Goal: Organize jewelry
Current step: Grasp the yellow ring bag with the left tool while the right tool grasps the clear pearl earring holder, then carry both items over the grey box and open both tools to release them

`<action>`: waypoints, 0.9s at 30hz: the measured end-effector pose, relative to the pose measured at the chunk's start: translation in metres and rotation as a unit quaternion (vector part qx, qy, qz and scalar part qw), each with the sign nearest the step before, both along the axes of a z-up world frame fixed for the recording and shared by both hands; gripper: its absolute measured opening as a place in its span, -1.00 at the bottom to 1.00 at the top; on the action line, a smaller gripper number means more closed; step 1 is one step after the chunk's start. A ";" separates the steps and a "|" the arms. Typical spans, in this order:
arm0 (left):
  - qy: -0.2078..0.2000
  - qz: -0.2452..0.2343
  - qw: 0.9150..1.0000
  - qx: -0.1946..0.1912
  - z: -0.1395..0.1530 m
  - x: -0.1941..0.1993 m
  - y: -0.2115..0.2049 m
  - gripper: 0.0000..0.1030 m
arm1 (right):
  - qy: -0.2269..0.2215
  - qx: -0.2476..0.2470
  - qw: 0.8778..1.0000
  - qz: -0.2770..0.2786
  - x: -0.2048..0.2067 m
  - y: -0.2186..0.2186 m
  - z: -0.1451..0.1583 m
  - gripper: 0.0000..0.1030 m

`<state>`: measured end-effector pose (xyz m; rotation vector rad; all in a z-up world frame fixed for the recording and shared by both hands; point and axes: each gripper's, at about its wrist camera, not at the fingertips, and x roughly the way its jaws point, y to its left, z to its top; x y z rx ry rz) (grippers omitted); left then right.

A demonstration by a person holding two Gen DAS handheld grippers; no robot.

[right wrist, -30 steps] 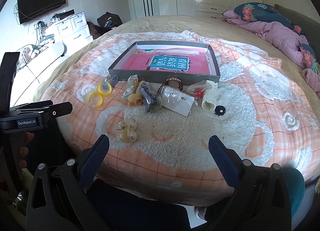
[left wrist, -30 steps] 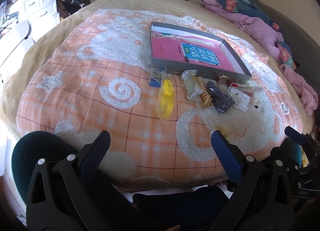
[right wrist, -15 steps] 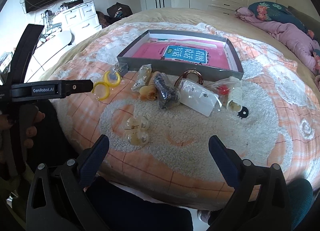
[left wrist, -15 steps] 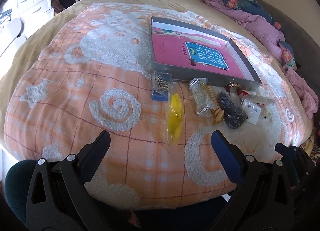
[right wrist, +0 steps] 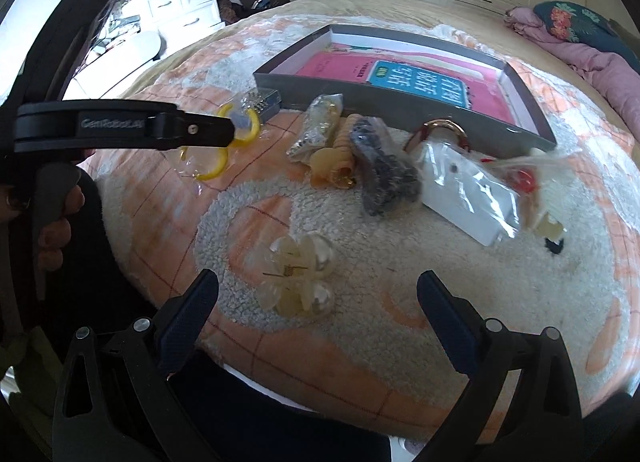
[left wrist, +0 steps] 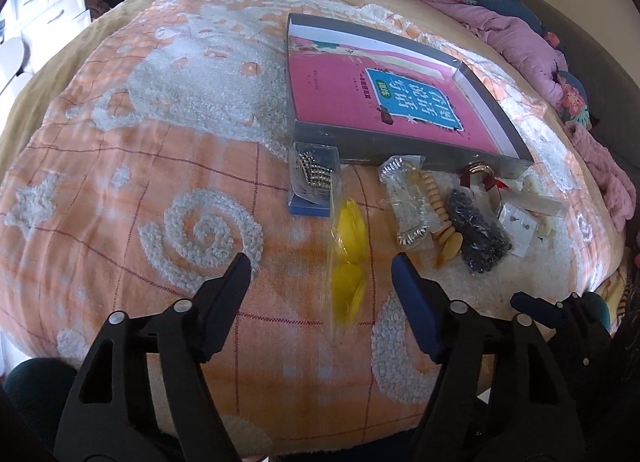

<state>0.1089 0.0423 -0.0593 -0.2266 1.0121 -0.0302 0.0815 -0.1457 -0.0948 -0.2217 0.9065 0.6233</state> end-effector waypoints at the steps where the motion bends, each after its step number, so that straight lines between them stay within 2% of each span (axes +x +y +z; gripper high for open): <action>1: 0.002 -0.003 1.000 -0.002 -0.002 0.001 -0.001 0.05 | -0.002 -0.002 1.000 0.003 0.001 0.002 -0.001 0.92; 3: 0.005 -0.012 1.000 -0.007 -0.005 0.002 -0.005 -0.14 | -0.007 -0.004 1.000 0.011 0.003 0.007 -0.004 0.91; 7: 0.006 -0.028 1.000 -0.008 -0.009 0.005 -0.011 -0.37 | -0.022 -0.008 1.000 0.009 0.007 0.009 -0.006 0.90; 8: 0.005 -0.030 1.000 -0.006 -0.009 0.006 -0.012 -0.50 | -0.023 -0.008 1.000 0.008 0.008 0.008 -0.007 0.87; 12: 0.001 -0.040 0.999 -0.004 -0.011 0.008 -0.015 -0.76 | -0.033 -0.012 0.999 0.007 0.011 0.005 -0.009 0.36; 13: -0.001 -0.043 0.999 -0.003 -0.011 0.009 -0.016 -0.76 | -0.035 -0.010 0.999 0.009 0.011 0.003 -0.008 0.30; 15: -0.005 -0.045 0.999 -0.003 -0.010 0.009 -0.016 -0.77 | -0.038 -0.002 0.999 0.015 0.012 0.001 -0.007 -0.04; 17: -0.012 -0.046 0.999 -0.009 -0.007 0.007 -0.015 -0.78 | -0.042 0.006 0.999 0.030 0.011 0.000 -0.004 -0.26; 22: -0.039 -0.042 0.998 -0.021 0.012 0.000 -0.011 -0.78 | -0.040 0.018 0.998 0.047 0.008 -0.004 0.002 -0.29; 27: -0.066 -0.042 0.997 -0.018 0.037 0.002 -0.007 -0.78 | -0.050 0.041 0.997 0.046 0.007 -0.013 0.021 -0.29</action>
